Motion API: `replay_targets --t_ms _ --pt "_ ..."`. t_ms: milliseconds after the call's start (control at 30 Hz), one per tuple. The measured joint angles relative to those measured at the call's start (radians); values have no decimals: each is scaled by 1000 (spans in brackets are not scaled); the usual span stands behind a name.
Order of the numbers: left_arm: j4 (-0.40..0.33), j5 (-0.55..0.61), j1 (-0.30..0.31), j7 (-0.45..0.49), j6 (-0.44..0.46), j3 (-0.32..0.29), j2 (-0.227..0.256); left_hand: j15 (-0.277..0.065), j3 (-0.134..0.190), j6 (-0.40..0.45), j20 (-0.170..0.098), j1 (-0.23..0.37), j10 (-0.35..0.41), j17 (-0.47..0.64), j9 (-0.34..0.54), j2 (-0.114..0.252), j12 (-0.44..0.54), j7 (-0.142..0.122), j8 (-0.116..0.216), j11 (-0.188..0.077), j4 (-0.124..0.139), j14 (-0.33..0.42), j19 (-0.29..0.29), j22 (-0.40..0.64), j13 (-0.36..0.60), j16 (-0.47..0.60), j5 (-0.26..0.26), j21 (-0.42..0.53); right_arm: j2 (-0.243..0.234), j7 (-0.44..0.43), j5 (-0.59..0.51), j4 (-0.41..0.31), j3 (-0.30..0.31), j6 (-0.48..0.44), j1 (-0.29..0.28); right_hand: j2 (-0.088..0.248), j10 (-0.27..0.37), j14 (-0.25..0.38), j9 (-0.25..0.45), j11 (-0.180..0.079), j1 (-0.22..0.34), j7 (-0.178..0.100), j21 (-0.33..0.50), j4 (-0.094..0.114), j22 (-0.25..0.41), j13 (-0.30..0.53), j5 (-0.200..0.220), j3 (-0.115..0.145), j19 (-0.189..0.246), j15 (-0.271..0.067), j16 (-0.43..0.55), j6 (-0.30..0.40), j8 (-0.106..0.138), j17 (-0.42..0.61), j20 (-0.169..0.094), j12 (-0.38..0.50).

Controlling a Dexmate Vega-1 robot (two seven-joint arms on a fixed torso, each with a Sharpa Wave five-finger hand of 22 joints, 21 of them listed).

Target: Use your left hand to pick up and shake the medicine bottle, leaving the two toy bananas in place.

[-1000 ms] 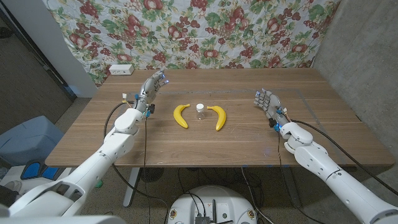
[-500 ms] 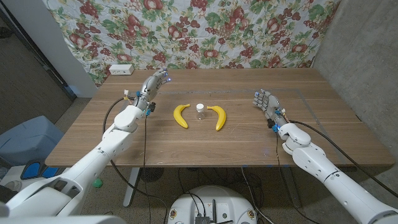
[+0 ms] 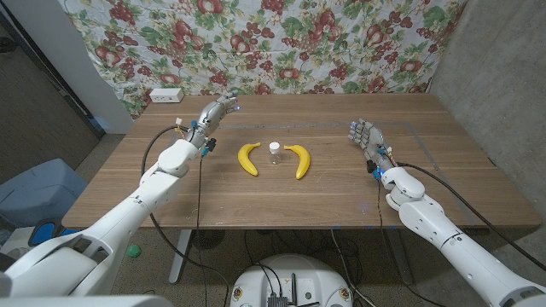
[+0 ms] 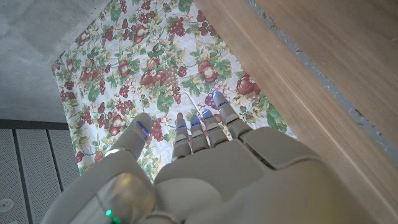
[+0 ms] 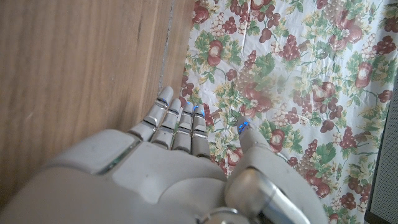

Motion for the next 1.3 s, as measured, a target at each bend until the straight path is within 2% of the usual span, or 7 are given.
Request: replay_targets --t_ms 300,567,833,933,1167,1300 --pt "-22 39 -10 -3 0 17 15 5 -4 4 2 3 5 -5 0 -3 0 3 0 -5 -12 5 2 0 0 0 0 -8 4 -3 -6 7 1 10 4 0 7 0 0 0 0 -2 -8 0 0 -4 0 0 0 0 0 9 0 -5 0 0" --pt "-59 65 -10 -6 17 27 34 4 -6 16 9 10 12 -5 0 -10 0 -5 0 -12 -29 15 9 0 0 0 -7 -8 8 -7 -8 10 3 16 4 0 12 0 0 1 0 -2 -8 -4 0 -4 0 -4 0 0 0 9 0 -5 0 0" --pt "-93 88 -7 -7 36 34 52 3 -13 15 3 20 14 -5 0 -20 0 -10 0 -22 -47 22 14 0 0 0 -7 -17 10 -12 -8 10 5 20 -2 0 13 0 0 2 0 -2 -19 -4 0 -4 4 -4 4 0 0 9 0 -5 -4 0" --pt "-109 101 -3 -7 45 37 62 3 -15 8 -1 35 9 -5 0 -35 -3 -16 0 -27 -65 21 18 0 0 -5 -7 -22 11 -15 -8 7 6 22 -5 0 13 5 0 2 0 -2 -19 -4 0 -4 8 -4 4 6 0 9 0 -5 -3 -1" --pt "-147 138 4 7 64 40 81 3 -25 -6 2 67 -4 -2 0 -68 -14 -28 0 -40 -83 22 30 0 1 -6 -7 -26 12 -21 -10 0 8 26 -13 0 13 5 0 2 0 4 -19 -4 0 -4 8 -4 11 6 0 14 0 -5 4 4" --pt "-167 157 8 15 74 42 90 2 -30 -13 11 87 -9 -2 0 -104 -17 -31 1 -45 -89 53 51 0 5 -6 -7 -34 12 -25 -13 -7 9 30 -18 0 13 5 4 2 0 4 -26 -4 0 -4 8 -4 11 6 0 14 0 -5 4 4"
